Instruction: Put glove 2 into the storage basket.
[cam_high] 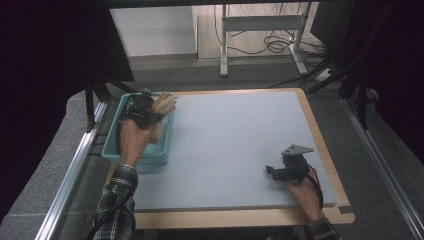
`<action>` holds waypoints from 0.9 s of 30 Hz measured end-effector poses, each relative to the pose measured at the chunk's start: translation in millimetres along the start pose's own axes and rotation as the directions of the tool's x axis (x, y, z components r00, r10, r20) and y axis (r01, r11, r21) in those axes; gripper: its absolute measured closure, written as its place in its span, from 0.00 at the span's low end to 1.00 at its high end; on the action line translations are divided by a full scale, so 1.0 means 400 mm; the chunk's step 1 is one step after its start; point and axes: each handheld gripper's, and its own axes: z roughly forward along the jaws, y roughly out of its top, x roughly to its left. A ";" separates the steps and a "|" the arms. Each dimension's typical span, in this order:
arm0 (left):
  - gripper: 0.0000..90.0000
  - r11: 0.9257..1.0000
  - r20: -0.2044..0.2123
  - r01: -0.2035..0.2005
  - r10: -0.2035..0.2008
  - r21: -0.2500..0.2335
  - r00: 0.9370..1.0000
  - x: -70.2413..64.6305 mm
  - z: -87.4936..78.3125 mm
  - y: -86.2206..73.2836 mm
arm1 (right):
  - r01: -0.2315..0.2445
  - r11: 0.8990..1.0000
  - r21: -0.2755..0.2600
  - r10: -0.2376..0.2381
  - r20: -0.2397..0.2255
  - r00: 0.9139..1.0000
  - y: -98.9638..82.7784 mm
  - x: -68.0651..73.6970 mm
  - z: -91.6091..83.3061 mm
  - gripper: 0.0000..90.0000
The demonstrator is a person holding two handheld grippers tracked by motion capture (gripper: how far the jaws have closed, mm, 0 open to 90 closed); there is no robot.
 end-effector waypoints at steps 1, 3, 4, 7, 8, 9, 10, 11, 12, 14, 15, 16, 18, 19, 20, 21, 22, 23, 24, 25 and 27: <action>0.77 1.000 -0.007 0.013 -0.013 0.011 1.000 0.014 0.006 -0.002 | 0.000 1.000 0.000 0.000 0.000 1.000 0.000 0.000 0.000 0.16; 0.77 0.999 -0.017 0.041 -0.041 0.028 0.999 0.035 0.026 -0.005 | 0.000 1.000 0.000 0.000 0.000 1.000 0.000 0.000 0.000 0.16; 0.77 0.998 -0.019 0.050 -0.049 0.039 0.999 0.043 0.040 -0.007 | 0.000 1.000 0.000 0.000 0.000 1.000 0.000 0.000 0.000 0.16; 0.77 0.995 -0.020 0.076 -0.074 0.070 0.997 0.058 0.087 -0.009 | 0.000 1.000 0.000 0.000 0.000 1.000 0.000 0.000 0.000 0.16; 0.76 0.994 -0.022 0.078 -0.076 0.079 0.997 0.060 0.104 -0.009 | 0.000 1.000 0.000 0.000 0.000 1.000 0.000 0.000 0.000 0.16; 0.76 0.992 -0.022 0.083 -0.082 0.093 0.996 0.061 0.122 -0.009 | 0.001 1.000 0.000 -0.001 0.000 1.000 0.000 0.000 0.000 0.16; 0.76 0.991 -0.023 0.089 -0.088 0.104 0.996 0.061 0.140 -0.009 | 0.000 1.000 0.000 0.000 0.000 1.000 0.000 0.000 0.000 0.16; 0.76 0.989 -0.024 0.090 -0.088 0.117 0.996 0.064 0.157 -0.008 | 0.000 1.000 0.000 0.000 0.000 1.000 0.000 0.000 0.000 0.16; 0.75 0.987 -0.024 0.096 -0.094 0.127 0.995 0.066 0.175 -0.008 | 0.000 1.000 0.000 0.000 0.000 1.000 0.000 0.000 0.000 0.16; 0.74 0.983 -0.030 0.104 -0.100 0.153 0.994 0.068 0.206 -0.009 | 0.000 1.000 0.000 0.000 0.000 1.000 0.000 0.000 0.000 0.16; 0.74 0.981 -0.031 0.106 -0.102 0.162 0.994 0.068 0.220 -0.009 | 0.000 1.000 -0.001 0.000 0.000 1.000 0.000 0.000 0.000 0.16; 0.73 0.980 -0.027 0.105 -0.102 0.171 0.994 0.066 0.231 -0.009 | 0.000 1.000 -0.001 0.000 -0.001 1.000 0.000 0.000 0.000 0.16; 0.69 0.975 -0.012 0.095 -0.095 0.200 0.995 0.059 0.251 -0.009 | 0.000 1.000 -0.001 0.000 -0.001 1.000 0.000 0.000 0.000 0.16; 0.62 0.971 0.002 0.083 -0.085 0.226 0.996 0.055 0.262 -0.008 | 0.000 1.000 -0.001 0.000 -0.001 1.000 0.000 0.000 0.000 0.16; 0.51 0.968 0.006 0.060 -0.064 0.245 0.998 0.048 0.271 -0.009 | 0.000 1.000 -0.001 0.000 -0.001 1.000 0.000 0.000 0.000 0.16; 0.42 0.964 0.003 0.037 -0.039 0.263 0.999 0.043 0.275 -0.009 | 0.000 1.000 -0.001 0.000 -0.001 1.000 0.000 0.000 0.000 0.16; 0.36 0.961 -0.003 0.027 -0.028 0.276 1.000 0.043 0.274 -0.010 | 0.000 1.000 -0.001 0.000 0.000 1.000 0.000 0.000 0.000 0.16; 0.32 0.960 -0.010 0.030 -0.028 0.280 1.000 0.047 0.270 -0.010 | 0.000 1.000 -0.001 0.000 -0.001 1.000 0.000 0.000 0.000 0.16; 0.26 0.960 -0.003 0.031 -0.032 0.277 0.999 0.053 0.262 -0.010 | 0.000 1.000 -0.001 0.000 0.000 1.000 0.000 0.000 0.000 0.16; 0.18 0.962 0.020 0.030 -0.037 0.272 0.999 0.060 0.248 -0.009 | 0.000 1.000 -0.001 0.000 -0.001 1.000 0.000 0.000 0.000 0.16; 0.13 0.973 0.049 0.031 -0.044 0.229 0.998 0.073 0.211 -0.004 | 0.000 1.000 -0.001 0.000 0.000 1.000 0.000 0.000 0.000 0.16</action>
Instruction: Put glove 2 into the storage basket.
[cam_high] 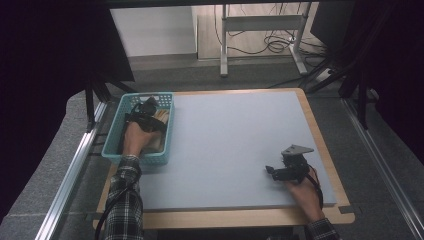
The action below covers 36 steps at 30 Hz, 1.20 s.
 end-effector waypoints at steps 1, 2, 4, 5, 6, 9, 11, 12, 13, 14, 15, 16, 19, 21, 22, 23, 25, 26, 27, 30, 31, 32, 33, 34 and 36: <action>0.12 1.000 0.008 -0.004 0.004 -0.026 1.000 0.004 -0.021 -0.002 | 0.000 1.000 0.000 0.000 0.000 1.000 0.000 0.000 0.000 0.16; 0.12 0.998 0.020 -0.002 0.003 -0.055 1.000 0.008 -0.042 -0.004 | 0.000 1.000 0.000 0.000 0.000 1.000 0.000 0.000 0.000 0.16; 0.15 0.994 0.035 0.006 -0.002 -0.110 0.999 0.020 -0.078 -0.011 | 0.000 1.000 0.000 0.000 0.000 1.000 0.000 0.000 0.000 0.16; 0.21 0.991 0.025 0.013 -0.010 -0.130 1.000 0.025 -0.091 -0.015 | 0.000 1.000 0.000 0.000 0.001 1.000 0.000 0.000 0.000 0.16; 0.29 0.990 0.008 0.020 -0.019 -0.141 1.000 0.031 -0.097 -0.020 | 0.000 1.000 0.000 0.000 0.000 1.000 0.000 0.000 0.000 0.16; 0.66 0.993 -0.074 0.028 -0.037 -0.117 0.997 0.046 -0.083 -0.032 | 0.000 1.000 0.000 0.000 0.000 1.000 0.000 0.000 0.000 0.16; 0.79 0.996 -0.068 0.032 -0.037 -0.081 0.997 0.052 -0.053 -0.037 | -0.001 1.000 0.001 0.001 0.000 1.000 0.000 0.000 0.000 0.16; 0.83 0.998 -0.055 0.028 -0.031 -0.061 0.998 0.053 -0.035 -0.037 | 0.000 1.000 0.001 0.000 0.000 1.000 0.000 0.000 0.000 0.16; 0.85 0.999 -0.051 0.028 -0.030 -0.042 0.998 0.049 -0.018 -0.037 | 0.000 1.000 0.001 0.000 0.000 1.000 0.000 0.000 0.000 0.16; 0.87 0.999 -0.055 0.021 -0.022 -0.025 0.998 0.042 -0.002 -0.036 | 0.000 1.000 0.001 0.000 0.000 1.000 0.000 0.000 0.000 0.16; 0.89 1.000 -0.058 0.012 -0.013 -0.015 0.998 0.035 0.010 -0.034 | -0.001 1.000 0.000 0.001 0.000 1.000 0.000 0.000 0.000 0.16; 0.90 1.000 -0.058 0.006 -0.007 -0.014 0.998 0.029 0.016 -0.031 | -0.001 1.000 0.000 0.001 0.000 1.000 0.000 0.000 0.000 0.16; 0.93 1.000 -0.040 -0.006 0.005 -0.014 0.999 0.011 0.018 -0.020 | 0.000 1.000 0.000 0.000 0.000 1.000 0.000 0.000 0.000 0.16; 0.94 1.000 -0.046 -0.023 0.023 -0.006 0.999 -0.001 0.016 -0.016 | 0.000 1.000 0.000 0.000 0.000 1.000 0.000 0.000 0.000 0.16; 0.94 1.000 -0.047 -0.030 0.029 -0.007 0.998 -0.005 0.015 -0.016 | 0.000 1.000 0.000 0.000 0.000 1.000 0.000 0.000 0.000 0.16; 0.94 0.999 -0.043 -0.031 0.030 -0.011 0.999 -0.004 0.013 -0.016 | 0.000 1.000 0.000 0.000 0.000 1.000 0.000 0.000 0.000 0.16; 0.92 0.999 -0.027 -0.022 0.022 -0.026 0.999 0.005 0.009 -0.020 | 0.000 1.000 0.000 0.000 0.000 1.000 0.000 0.000 0.000 0.16; 0.89 0.999 -0.024 -0.011 0.010 -0.039 1.000 0.010 0.008 -0.024 | 0.000 1.000 0.000 0.000 0.000 1.000 0.000 0.000 0.000 0.16; 0.84 0.999 -0.028 -0.004 0.003 -0.051 1.000 0.017 0.006 -0.027 | 0.000 1.000 0.000 0.000 0.000 1.000 0.000 0.000 0.000 0.16; 0.74 0.997 -0.040 0.011 -0.015 -0.083 0.999 0.034 -0.003 -0.036 | 0.000 1.000 0.000 0.000 0.000 1.000 0.000 0.000 0.000 0.16; 0.70 0.995 -0.045 0.013 -0.017 -0.096 0.999 0.039 -0.006 -0.039 | 0.000 1.000 0.000 0.000 0.000 1.000 0.000 0.000 0.000 0.16; 0.68 0.994 -0.048 0.014 -0.019 -0.106 0.999 0.042 -0.011 -0.042 | 0.000 1.000 0.000 0.000 0.000 1.000 0.000 0.000 0.000 0.16; 0.65 0.993 -0.050 0.017 -0.023 -0.116 0.998 0.045 -0.016 -0.044 | 0.000 1.000 0.000 0.000 0.000 1.000 0.000 0.000 0.000 0.16; 0.63 0.992 -0.051 0.017 -0.023 -0.126 0.998 0.049 -0.021 -0.046 | 0.000 1.000 0.000 0.000 0.000 1.000 0.000 0.000 0.000 0.16; 0.59 0.990 -0.053 0.018 -0.025 -0.140 0.998 0.053 -0.031 -0.050 | -0.001 1.000 0.000 0.001 0.000 1.000 0.000 0.000 0.000 0.16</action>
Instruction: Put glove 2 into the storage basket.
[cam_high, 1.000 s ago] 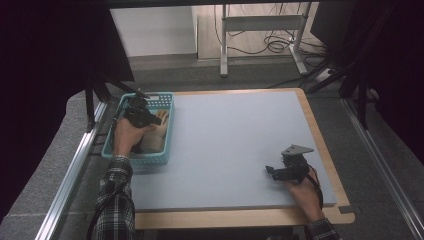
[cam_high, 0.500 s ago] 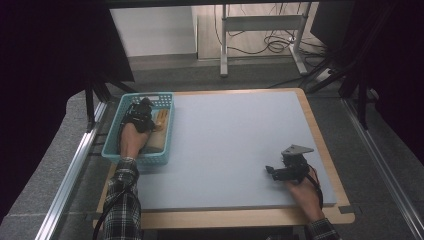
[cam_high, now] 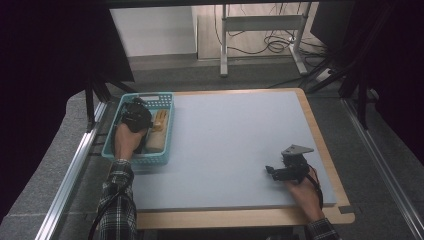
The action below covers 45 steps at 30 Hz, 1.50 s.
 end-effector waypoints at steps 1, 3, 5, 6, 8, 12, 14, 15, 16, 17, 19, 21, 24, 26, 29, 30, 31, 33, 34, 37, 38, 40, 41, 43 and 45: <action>0.57 1.000 -0.002 -0.001 0.001 -0.003 1.000 0.001 -0.004 -0.001 | 0.000 1.000 0.000 0.000 0.000 1.000 0.000 0.000 0.000 0.16; 0.54 1.000 -0.010 -0.005 0.005 -0.012 1.000 0.004 -0.012 -0.003 | 0.001 1.000 0.000 -0.001 0.000 1.000 0.000 0.000 0.000 0.16; 0.51 1.000 -0.011 -0.001 0.000 -0.025 1.000 0.008 -0.020 -0.006 | 0.001 1.000 0.000 -0.001 0.000 1.000 0.000 0.000 0.000 0.16; 0.50 0.999 -0.009 0.002 -0.002 -0.033 1.000 0.011 -0.024 -0.008 | 0.000 1.000 0.000 0.000 0.000 1.000 0.000 0.000 0.000 0.16; 0.47 0.999 -0.005 0.006 -0.007 -0.045 1.000 0.015 -0.030 -0.012 | 0.000 1.000 0.000 0.000 0.000 1.000 0.000 0.000 0.000 0.16; 0.42 0.998 0.000 0.013 -0.013 -0.064 1.000 0.023 -0.038 -0.019 | 0.000 1.000 0.000 0.000 0.000 1.000 0.000 0.000 0.000 0.16; 0.40 0.997 0.007 0.020 -0.019 -0.071 1.000 0.026 -0.042 -0.023 | 0.001 1.000 0.000 -0.001 0.000 1.000 0.000 0.000 0.000 0.16; 0.39 0.996 0.011 0.024 -0.023 -0.081 1.000 0.027 -0.042 -0.026 | 0.001 1.000 0.000 -0.001 0.000 1.000 0.000 0.000 0.000 0.16; 0.38 0.996 0.015 0.027 -0.026 -0.081 1.000 0.027 -0.044 -0.027 | 0.000 1.000 0.000 0.000 0.000 1.000 0.000 0.000 0.000 0.16; 0.37 0.996 0.017 0.027 -0.025 -0.083 1.000 0.028 -0.045 -0.029 | 0.000 1.000 0.000 0.000 0.001 1.000 0.000 0.000 0.000 0.16; 0.34 0.996 0.019 0.026 -0.025 -0.086 1.000 0.029 -0.047 -0.032 | 0.000 1.000 0.000 0.000 0.000 1.000 0.000 0.000 0.000 0.16; 0.32 0.995 0.024 0.027 -0.024 -0.094 0.999 0.031 -0.050 -0.035 | 0.001 1.000 0.000 -0.001 0.000 1.000 0.000 0.000 0.000 0.16; 0.29 0.993 0.038 0.040 -0.036 -0.110 0.999 0.034 -0.055 -0.040 | 0.001 1.000 0.000 -0.001 0.001 1.000 0.000 0.000 0.000 0.16; 0.27 0.992 0.042 0.045 -0.040 -0.117 0.998 0.035 -0.059 -0.044 | 0.001 1.000 -0.001 -0.001 0.001 1.000 0.000 0.000 0.000 0.16; 0.24 0.991 0.047 0.042 -0.036 -0.124 0.998 0.039 -0.067 -0.049 | 0.001 1.000 0.000 -0.001 0.001 1.000 0.000 0.000 0.000 0.16; 0.23 0.990 0.049 0.047 -0.041 -0.130 0.998 0.039 -0.069 -0.051 | 0.001 1.000 0.000 -0.001 0.001 1.000 0.000 0.000 0.000 0.16; 0.22 0.990 0.052 0.047 -0.040 -0.135 0.998 0.040 -0.071 -0.053 | 0.001 1.000 -0.001 -0.001 0.001 1.000 0.000 0.000 0.000 0.16; 0.19 0.991 0.058 0.032 -0.025 -0.131 0.998 0.039 -0.075 -0.057 | 0.000 1.000 0.000 0.000 0.001 1.000 0.000 0.000 0.000 0.16; 0.19 0.991 0.052 0.028 -0.022 -0.134 0.998 0.037 -0.076 -0.059 | 0.001 1.000 0.000 -0.001 0.001 1.000 0.000 0.000 0.000 0.16; 0.17 0.989 0.055 0.031 -0.023 -0.144 0.998 0.035 -0.081 -0.063 | 0.001 1.000 0.000 -0.001 0.001 1.000 0.000 0.000 0.000 0.16; 0.16 0.989 0.058 0.028 -0.019 -0.148 0.998 0.036 -0.084 -0.064 | 0.001 1.000 -0.001 -0.001 0.001 1.000 0.000 0.000 0.000 0.16; 0.15 0.987 0.066 0.036 -0.026 -0.156 0.997 0.034 -0.088 -0.066 | 0.001 1.000 -0.001 -0.001 0.001 1.000 0.000 0.000 0.000 0.16; 0.15 0.987 0.067 0.031 -0.021 -0.157 0.998 0.034 -0.091 -0.067 | 0.001 1.000 -0.001 -0.001 0.001 1.000 0.000 0.000 0.000 0.16; 0.14 0.986 0.070 0.025 -0.013 -0.165 0.997 0.031 -0.095 -0.068 | 0.001 1.000 -0.001 -0.001 0.001 1.000 0.000 0.000 0.000 0.16; 0.13 0.985 0.073 0.018 -0.005 -0.173 0.997 0.028 -0.100 -0.070 | 0.001 1.000 0.000 -0.001 0.001 1.000 0.000 0.000 0.000 0.16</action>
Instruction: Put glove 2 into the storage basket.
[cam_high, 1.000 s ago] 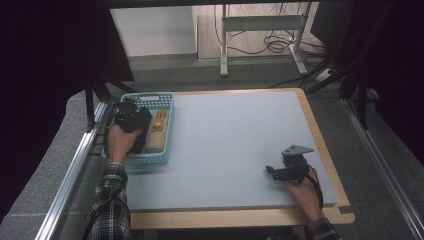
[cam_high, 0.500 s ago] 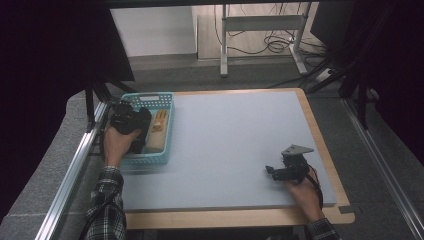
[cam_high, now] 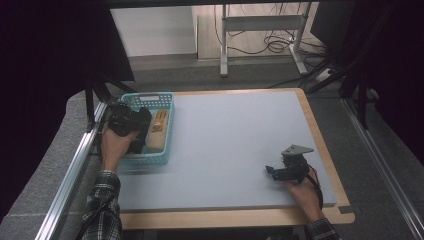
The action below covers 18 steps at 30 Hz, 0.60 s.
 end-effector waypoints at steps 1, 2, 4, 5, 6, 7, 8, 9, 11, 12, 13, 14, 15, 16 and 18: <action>0.12 1.000 0.004 0.002 -0.002 -0.005 1.000 -0.002 -0.002 -0.001 | 0.000 1.000 0.000 0.000 0.000 1.000 0.000 0.000 0.000 0.16; 0.12 1.000 0.004 -0.003 0.003 -0.005 1.000 -0.004 -0.005 -0.001 | 0.000 1.000 0.000 0.000 0.000 1.000 0.000 0.000 0.000 0.16; 0.10 1.000 0.007 -0.009 0.009 -0.012 1.000 -0.007 -0.010 -0.002 | 0.000 1.000 0.000 0.000 0.000 1.000 0.000 0.000 0.000 0.16; 0.09 1.000 0.010 -0.008 0.008 -0.014 1.000 -0.009 -0.013 -0.003 | 0.000 1.000 0.000 0.000 0.000 1.000 0.000 0.000 0.000 0.16; 0.09 1.000 0.012 -0.011 0.011 -0.015 1.000 -0.009 -0.016 -0.004 | 0.000 1.000 0.000 0.000 0.000 1.000 0.000 0.000 0.000 0.16; 0.09 1.000 0.017 -0.009 0.009 -0.021 1.000 -0.010 -0.019 -0.005 | 0.000 1.000 0.000 0.000 0.000 1.000 0.000 0.000 0.000 0.16; 0.08 1.000 0.020 -0.006 0.007 -0.024 1.000 -0.011 -0.022 -0.005 | 0.000 1.000 0.000 0.000 0.000 1.000 0.000 0.000 0.000 0.16; 0.08 1.000 0.023 -0.009 0.009 -0.027 1.000 -0.011 -0.024 -0.006 | 0.000 1.000 0.000 0.000 0.000 1.000 0.000 0.000 0.000 0.16; 0.07 0.999 0.030 -0.009 0.010 -0.035 1.000 -0.012 -0.029 -0.009 | 0.000 1.000 0.000 0.000 0.000 1.000 0.000 0.000 0.000 0.16; 0.07 0.999 0.031 -0.007 0.008 -0.038 0.999 -0.012 -0.031 -0.010 | 0.000 1.000 0.000 0.000 0.000 1.000 0.000 0.000 0.000 0.16; 0.07 0.999 0.034 -0.009 0.010 -0.040 0.999 -0.011 -0.034 -0.011 | 0.000 1.000 0.000 0.000 0.000 1.000 0.000 0.000 0.000 0.16; 0.06 0.999 0.037 -0.007 0.008 -0.042 0.999 -0.012 -0.036 -0.013 | 0.000 1.000 0.000 0.000 0.000 1.000 0.000 0.000 0.000 0.16; 0.06 0.999 0.041 -0.003 0.005 -0.046 0.999 -0.012 -0.038 -0.015 | 0.000 1.000 0.000 0.000 0.000 1.000 0.000 0.000 0.000 0.16; 0.06 0.999 0.043 -0.006 0.008 -0.047 0.999 -0.012 -0.040 -0.016 | 0.000 1.000 0.000 0.000 0.000 1.000 0.000 0.000 0.000 0.16; 0.06 0.999 0.046 -0.008 0.010 -0.049 0.999 -0.012 -0.045 -0.018 | 0.000 1.000 0.000 0.000 0.000 1.000 0.000 0.000 0.000 0.16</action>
